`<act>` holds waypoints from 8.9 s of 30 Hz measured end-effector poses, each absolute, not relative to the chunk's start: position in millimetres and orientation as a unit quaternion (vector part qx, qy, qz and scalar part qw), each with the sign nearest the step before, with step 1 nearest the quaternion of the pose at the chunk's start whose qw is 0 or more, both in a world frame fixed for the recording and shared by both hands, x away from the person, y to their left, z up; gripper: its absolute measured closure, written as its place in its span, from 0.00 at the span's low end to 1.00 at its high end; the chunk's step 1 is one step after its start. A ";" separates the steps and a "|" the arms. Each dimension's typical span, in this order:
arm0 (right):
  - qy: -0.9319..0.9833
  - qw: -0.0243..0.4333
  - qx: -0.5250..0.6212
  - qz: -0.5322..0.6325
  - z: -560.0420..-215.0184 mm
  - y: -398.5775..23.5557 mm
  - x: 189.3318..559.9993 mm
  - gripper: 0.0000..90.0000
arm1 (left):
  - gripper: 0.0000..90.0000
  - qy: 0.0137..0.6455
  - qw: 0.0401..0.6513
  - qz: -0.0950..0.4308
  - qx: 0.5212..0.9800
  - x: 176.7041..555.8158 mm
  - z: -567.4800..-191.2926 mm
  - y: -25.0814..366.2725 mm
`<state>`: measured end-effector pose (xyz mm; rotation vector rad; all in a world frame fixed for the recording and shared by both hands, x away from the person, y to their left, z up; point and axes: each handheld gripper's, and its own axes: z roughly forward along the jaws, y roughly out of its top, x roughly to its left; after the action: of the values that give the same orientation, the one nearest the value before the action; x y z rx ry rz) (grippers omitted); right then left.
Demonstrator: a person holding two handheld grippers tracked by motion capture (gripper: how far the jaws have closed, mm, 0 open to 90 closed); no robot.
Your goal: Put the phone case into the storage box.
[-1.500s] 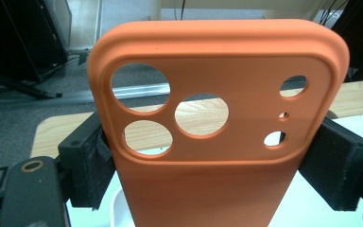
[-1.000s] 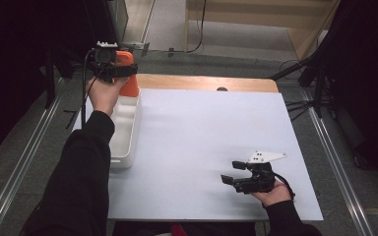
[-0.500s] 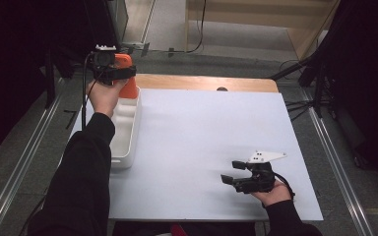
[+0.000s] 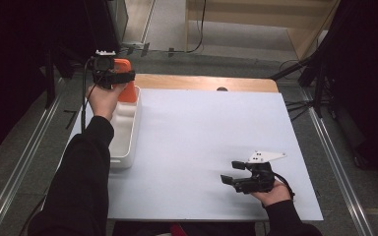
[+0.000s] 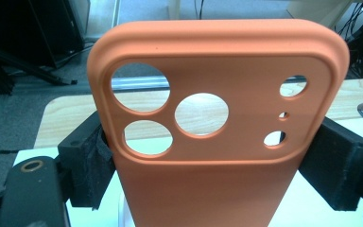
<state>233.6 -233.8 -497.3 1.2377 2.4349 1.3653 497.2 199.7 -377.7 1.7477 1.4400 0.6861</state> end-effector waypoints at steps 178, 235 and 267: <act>0.795 0.039 0.405 0.450 -498.3 -235.3 230.1 0.26 | 0.07 0.397 0.442 0.042 0.803 395.8 -381.6 193.3; 0.798 0.037 0.395 0.454 -497.2 -233.7 229.1 0.26 | 0.15 0.283 0.451 0.027 0.846 305.9 -425.0 161.7; 0.802 0.035 0.389 0.452 -498.4 -231.4 229.3 0.26 | 0.15 0.252 0.428 0.009 0.868 272.4 -454.9 167.4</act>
<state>229.3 -231.4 -498.4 1.1947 2.4644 1.3892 272.4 167.4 -454.9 2.1663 0.6304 0.0229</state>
